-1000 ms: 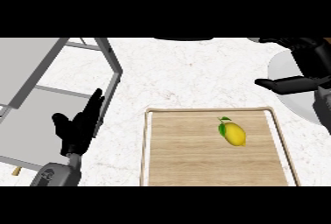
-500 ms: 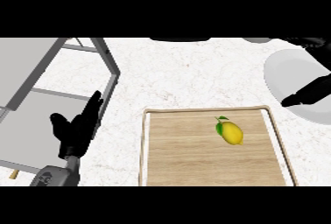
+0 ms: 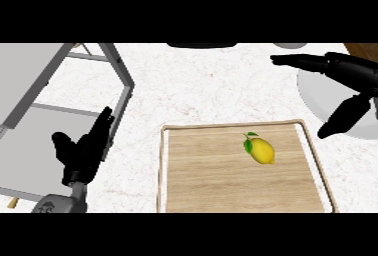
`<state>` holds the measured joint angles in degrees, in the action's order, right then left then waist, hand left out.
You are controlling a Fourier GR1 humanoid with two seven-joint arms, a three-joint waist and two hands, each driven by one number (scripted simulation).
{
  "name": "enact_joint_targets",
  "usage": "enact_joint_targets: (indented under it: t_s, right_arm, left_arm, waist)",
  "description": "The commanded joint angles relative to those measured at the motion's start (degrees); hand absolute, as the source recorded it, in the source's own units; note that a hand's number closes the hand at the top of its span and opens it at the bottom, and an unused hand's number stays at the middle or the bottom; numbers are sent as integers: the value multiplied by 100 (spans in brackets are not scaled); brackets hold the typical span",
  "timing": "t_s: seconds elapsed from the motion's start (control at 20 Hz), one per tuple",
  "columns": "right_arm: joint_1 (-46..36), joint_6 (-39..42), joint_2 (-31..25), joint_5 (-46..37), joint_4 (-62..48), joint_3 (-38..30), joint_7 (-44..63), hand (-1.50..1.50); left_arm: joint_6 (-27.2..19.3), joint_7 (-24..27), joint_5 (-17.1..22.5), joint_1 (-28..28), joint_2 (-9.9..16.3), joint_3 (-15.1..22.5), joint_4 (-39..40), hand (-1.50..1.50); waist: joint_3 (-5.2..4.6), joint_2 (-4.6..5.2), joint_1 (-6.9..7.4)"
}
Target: Pick the lemon from the tray and place it in the plate
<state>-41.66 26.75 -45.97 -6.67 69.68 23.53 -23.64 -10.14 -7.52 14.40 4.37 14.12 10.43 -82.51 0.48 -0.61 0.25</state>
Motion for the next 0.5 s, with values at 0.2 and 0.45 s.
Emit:
enact_joint_targets:
  t_s: [0.2, 0.45]
  right_arm:
    - [708, -262, 96, -521, 1259, 229, 807, -150]
    - [650, -183, 412, -961, 1400, 477, 1505, -150]
  left_arm:
    - [-37, -526, 57, -353, -130, 69, 108, 0]
    - [140, -282, -2, -498, -139, 94, 140, 0]
  waist:
    - [-50, 15, -133]
    - [-53, 41, -41]
